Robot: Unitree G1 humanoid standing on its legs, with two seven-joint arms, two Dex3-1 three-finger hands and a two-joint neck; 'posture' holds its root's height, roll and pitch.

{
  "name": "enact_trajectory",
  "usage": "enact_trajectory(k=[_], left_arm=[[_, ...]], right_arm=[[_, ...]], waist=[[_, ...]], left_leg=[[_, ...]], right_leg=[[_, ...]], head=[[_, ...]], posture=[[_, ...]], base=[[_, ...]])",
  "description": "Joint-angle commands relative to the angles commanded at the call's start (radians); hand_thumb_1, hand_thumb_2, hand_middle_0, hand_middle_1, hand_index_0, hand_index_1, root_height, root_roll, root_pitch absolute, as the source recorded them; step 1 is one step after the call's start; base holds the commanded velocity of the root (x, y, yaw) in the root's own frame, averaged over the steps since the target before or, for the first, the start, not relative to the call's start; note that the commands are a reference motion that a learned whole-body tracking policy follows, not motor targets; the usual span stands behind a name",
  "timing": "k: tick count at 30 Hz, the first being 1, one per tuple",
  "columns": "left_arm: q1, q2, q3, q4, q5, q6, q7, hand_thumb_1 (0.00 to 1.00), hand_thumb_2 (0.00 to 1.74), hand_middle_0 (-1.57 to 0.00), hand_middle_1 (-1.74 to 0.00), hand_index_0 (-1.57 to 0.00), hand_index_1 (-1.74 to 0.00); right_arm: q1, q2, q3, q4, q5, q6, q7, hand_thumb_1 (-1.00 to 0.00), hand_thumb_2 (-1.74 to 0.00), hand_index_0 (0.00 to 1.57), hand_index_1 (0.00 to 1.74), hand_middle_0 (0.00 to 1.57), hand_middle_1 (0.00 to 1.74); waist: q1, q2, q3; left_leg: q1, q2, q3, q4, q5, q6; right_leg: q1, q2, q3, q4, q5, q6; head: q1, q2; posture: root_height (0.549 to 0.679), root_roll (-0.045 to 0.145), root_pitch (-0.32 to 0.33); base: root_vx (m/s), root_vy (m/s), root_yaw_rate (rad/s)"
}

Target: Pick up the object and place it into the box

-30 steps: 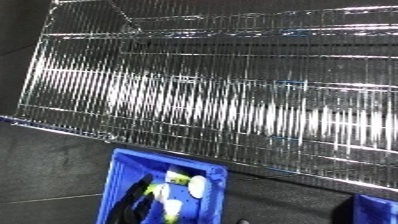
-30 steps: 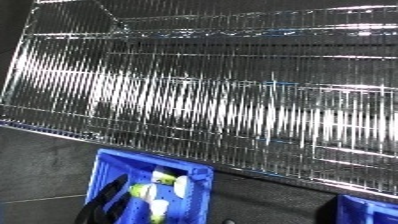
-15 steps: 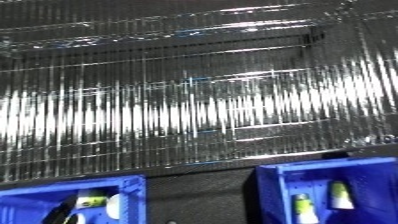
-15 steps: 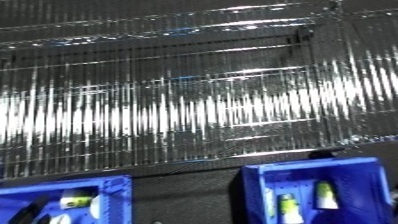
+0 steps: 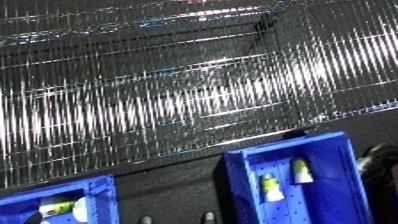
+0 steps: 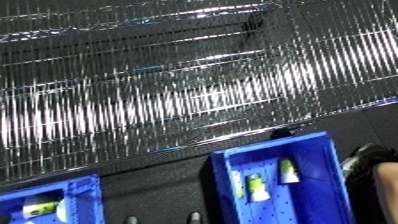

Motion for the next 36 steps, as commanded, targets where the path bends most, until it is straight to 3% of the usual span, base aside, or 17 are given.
enact_trajectory(k=[4, 12, 15, 20, 24, 28, 36], left_arm=[[0.024, -0.010, 0.010, 0.054, 0.020, 0.011, -0.026, 0.00, 0.00, 0.00, 0.00, 0.00, 0.00], [0.091, -0.026, 0.050, 0.129, 0.092, 0.077, -0.084, 0.00, 0.00, 0.00, 0.00, 0.00, 0.00], [0.110, -0.033, 0.064, 0.151, 0.126, 0.099, -0.100, 0.00, 0.00, 0.00, 0.00, 0.00, 0.00], [0.136, -0.042, 0.080, 0.174, 0.166, 0.081, -0.084, 0.00, 0.00, 0.00, 0.00, 0.00, 0.00], [0.156, -0.047, 0.095, 0.186, 0.187, 0.034, -0.064, 0.00, 0.00, 0.00, 0.00, 0.00, 0.00], [0.179, -0.058, 0.108, 0.201, 0.181, 0.078, -0.116, 0.00, 0.00, 0.00, 0.00, 0.00, 0.00], [0.199, -0.069, 0.142, 0.244, 0.172, 0.170, -0.179, 0.00, 0.00, 0.00, 0.00, 0.00, 0.00]], right_arm=[[0.036, 0.014, -0.007, 0.021, -0.013, 0.007, 0.002, 0.00, 0.00, 0.00, 0.00, 0.00, 0.00], [0.108, 0.046, -0.030, 0.067, -0.070, 0.034, 0.017, 0.00, 0.00, 0.00, 0.00, 0.00, 0.00], [0.129, 0.056, -0.039, 0.084, -0.089, 0.044, 0.024, 0.00, 0.00, 0.00, 0.00, 0.00, 0.00], [0.164, 0.072, -0.054, 0.106, -0.116, 0.053, 0.028, 0.00, 0.00, 0.00, 0.00, 0.00, 0.00], [0.191, 0.083, -0.067, 0.125, -0.125, 0.055, 0.029, 0.00, 0.00, 0.00, 0.00, 0.00, 0.00], [0.213, 0.091, -0.081, 0.143, -0.133, 0.053, 0.032, 0.00, 0.00, 0.00, 0.00, 0.00, 0.00], [0.231, 0.106, -0.106, 0.175, -0.157, 0.047, 0.050, 0.00, 0.00, 0.00, 0.00, 0.00, 0.00]], waist=[[-0.003, -0.004, -0.044], [-0.007, -0.015, -0.165], [-0.008, -0.019, -0.209], [-0.007, -0.020, -0.273], [-0.004, -0.021, -0.320], [0.000, -0.023, -0.358], [0.002, -0.025, -0.408]], left_leg=[[0.064, 0.009, 0.000, -0.102, 0.033, -0.0128], [0.214, 0.040, 0.022, -0.312, 0.096, -0.0435], [0.259, 0.054, 0.036, -0.370, 0.114, -0.0545], [0.309, 0.074, 0.058, -0.431, 0.133, -0.0664], [0.333, 0.088, 0.071, -0.452, 0.136, -0.0736], [0.348, 0.100, 0.082, -0.452, 0.128, -0.0777], [0.369, 0.121, 0.104, -0.452, 0.116, -0.0831]], right_leg=[[0.062, -0.0016, -0.004, -0.090, 0.022, 0.0123], [0.233, -0.0007, -0.016, -0.308, 0.076, 0.0366], [0.287, -0.0018, -0.022, -0.380, 0.101, 0.0458], [0.344, -0.0091, -0.031, -0.452, 0.128, 0.0582], [0.379, -0.0163, -0.038, -0.498, 0.146, 0.0664], [0.405, -0.0238, -0.044, -0.531, 0.162, 0.0733], [0.429, -0.0397, -0.058, -0.536, 0.158, 0.0842]], head=[[-0.031, -0.070], [-0.093, -0.219], [-0.116, -0.260], [-0.149, -0.311], [-0.159, -0.346], [-0.177, -0.367], [-0.211, -0.408]], posture=[[0.669, 0.043, 0.051], [0.677, 0.039, 0.040], [0.677, 0.037, 0.034], [0.676, 0.033, 0.024], [0.675, 0.030, 0.017], [0.674, 0.028, 0.009], [0.672, 0.024, -0.003]], base=[[0.077, 0.007, -0.043], [0.115, 0.001, -0.062], [0.097, 0.001, -0.095], [0.066, 0.006, -0.090], [0.053, -0.002, -0.044], [0.040, 0.001, -0.035], [0.025, 0.006, -0.006]])
